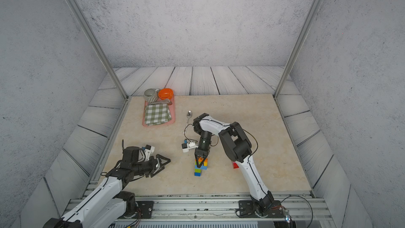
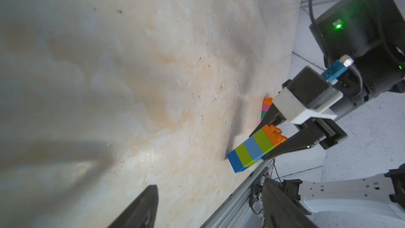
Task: Assemble the letter p with lego
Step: Place the lego brick at the center of the board.
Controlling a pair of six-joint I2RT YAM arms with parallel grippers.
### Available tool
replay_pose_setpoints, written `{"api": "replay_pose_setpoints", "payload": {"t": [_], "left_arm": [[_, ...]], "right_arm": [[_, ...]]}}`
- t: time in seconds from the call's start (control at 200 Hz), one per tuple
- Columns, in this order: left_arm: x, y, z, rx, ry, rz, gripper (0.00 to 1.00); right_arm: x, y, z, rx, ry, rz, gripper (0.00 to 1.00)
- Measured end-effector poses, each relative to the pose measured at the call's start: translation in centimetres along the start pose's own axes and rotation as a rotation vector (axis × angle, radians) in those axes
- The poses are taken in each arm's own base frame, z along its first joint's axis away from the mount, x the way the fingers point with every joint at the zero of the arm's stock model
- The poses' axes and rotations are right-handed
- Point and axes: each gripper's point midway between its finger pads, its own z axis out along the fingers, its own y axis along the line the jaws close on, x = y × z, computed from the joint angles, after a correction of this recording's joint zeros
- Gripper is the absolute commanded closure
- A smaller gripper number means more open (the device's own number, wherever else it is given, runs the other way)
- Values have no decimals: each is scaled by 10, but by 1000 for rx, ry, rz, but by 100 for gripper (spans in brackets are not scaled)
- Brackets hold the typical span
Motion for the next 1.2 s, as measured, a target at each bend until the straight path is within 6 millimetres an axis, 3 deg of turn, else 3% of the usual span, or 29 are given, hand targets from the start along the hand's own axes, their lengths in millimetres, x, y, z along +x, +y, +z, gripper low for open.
{"api": "replay_pose_setpoints", "payload": {"t": [0.25, 0.3, 0.36, 0.39, 0.606, 0.761, 0.891, 0.921, 1.061, 1.196], "left_arm": [[0, -1, -1, 2, -4, 4, 22], [0, -1, -1, 2, -4, 7, 22], [0, -1, -1, 1, -4, 8, 22], [0, -1, -1, 1, -4, 8, 22], [-5, -1, -1, -16, -19, 15, 21], [-16, -10, -5, -49, -56, 49, 16], [-33, -33, -14, -67, -123, 122, 8], [-37, -39, -17, -69, -144, 142, 0], [-59, -66, -32, -80, -264, 244, 2], [-84, -79, -46, -131, -387, 312, 2]], "right_arm": [[3, -8, -12, -28, -44, 8, 34], [3, -10, -14, -21, -45, 7, 17], [3, -12, -15, -15, -46, 2, 10], [3, -13, -15, -10, -47, 5, 0], [3, -30, -25, 82, -48, 22, 1], [3, -42, -51, 267, -80, 12, 1], [3, -37, -84, 478, -153, -4, 1], [4, -35, -91, 532, -177, -4, 1], [10, -23, -126, 781, -333, 2, 1], [29, 4, -156, 1005, -522, -8, 1]]}}
